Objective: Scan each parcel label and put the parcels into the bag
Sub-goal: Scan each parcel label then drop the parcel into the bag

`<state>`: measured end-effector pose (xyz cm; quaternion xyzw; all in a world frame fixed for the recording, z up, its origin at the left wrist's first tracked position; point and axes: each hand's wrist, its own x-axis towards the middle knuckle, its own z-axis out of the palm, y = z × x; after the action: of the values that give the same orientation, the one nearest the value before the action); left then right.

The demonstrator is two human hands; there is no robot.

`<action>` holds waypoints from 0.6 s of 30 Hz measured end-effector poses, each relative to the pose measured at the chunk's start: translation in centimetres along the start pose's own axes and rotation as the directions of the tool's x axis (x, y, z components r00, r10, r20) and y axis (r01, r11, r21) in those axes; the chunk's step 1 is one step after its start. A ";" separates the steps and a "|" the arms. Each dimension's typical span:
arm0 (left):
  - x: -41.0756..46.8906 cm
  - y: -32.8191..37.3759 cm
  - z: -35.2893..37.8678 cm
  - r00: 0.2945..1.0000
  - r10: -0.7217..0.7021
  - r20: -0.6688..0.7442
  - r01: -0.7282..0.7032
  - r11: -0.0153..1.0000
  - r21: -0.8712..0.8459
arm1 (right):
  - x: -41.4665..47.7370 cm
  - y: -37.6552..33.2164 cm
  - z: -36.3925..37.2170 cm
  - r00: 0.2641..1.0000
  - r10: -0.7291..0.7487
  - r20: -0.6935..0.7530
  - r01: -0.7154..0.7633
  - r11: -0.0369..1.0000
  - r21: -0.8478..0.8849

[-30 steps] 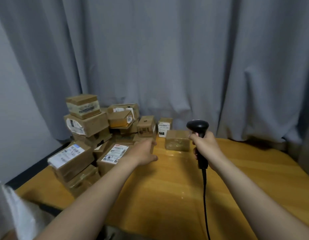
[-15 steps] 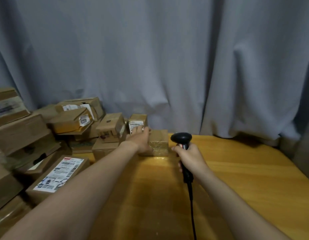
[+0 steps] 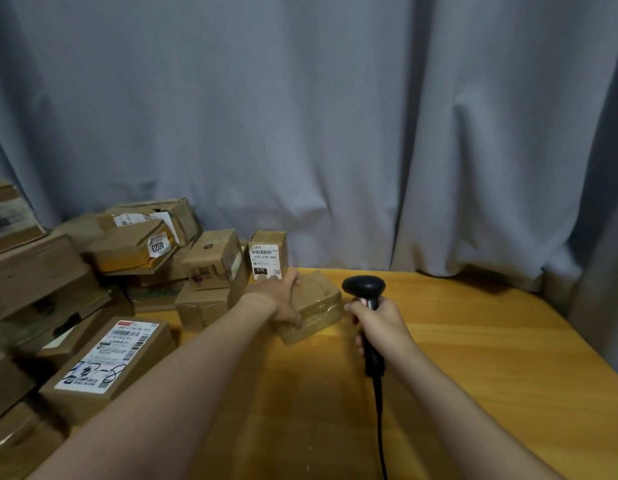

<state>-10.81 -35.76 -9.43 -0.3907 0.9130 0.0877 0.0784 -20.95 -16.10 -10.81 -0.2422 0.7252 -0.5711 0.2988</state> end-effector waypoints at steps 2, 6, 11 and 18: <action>-2.1 0.1 0.8 1.000 0.006 -0.018 -0.006 1.000 -0.021 | -1.3 -0.6 -0.2 1.000 -0.004 0.006 0.004 1.000 0.005; -7.1 -0.3 2.2 1.000 -0.010 -0.029 0.007 0.995 -0.102 | -5.2 -2.1 -0.1 1.000 -0.023 0.019 0.022 0.999 0.038; -14.6 -0.9 3.3 0.993 -0.122 -0.004 0.110 0.908 -0.404 | -12.0 -4.1 -0.3 0.997 -0.054 0.055 0.049 0.995 0.086; -26.2 -1.7 0.0 0.976 -0.210 0.056 0.114 0.277 -0.954 | -20.7 -7.5 -0.2 0.988 -0.149 0.037 0.143 0.980 0.135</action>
<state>8.33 -18.59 -4.07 -0.4547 0.6401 0.5871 -0.1970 -6.44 -3.36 -0.22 -0.2879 0.6589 -0.6323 0.2883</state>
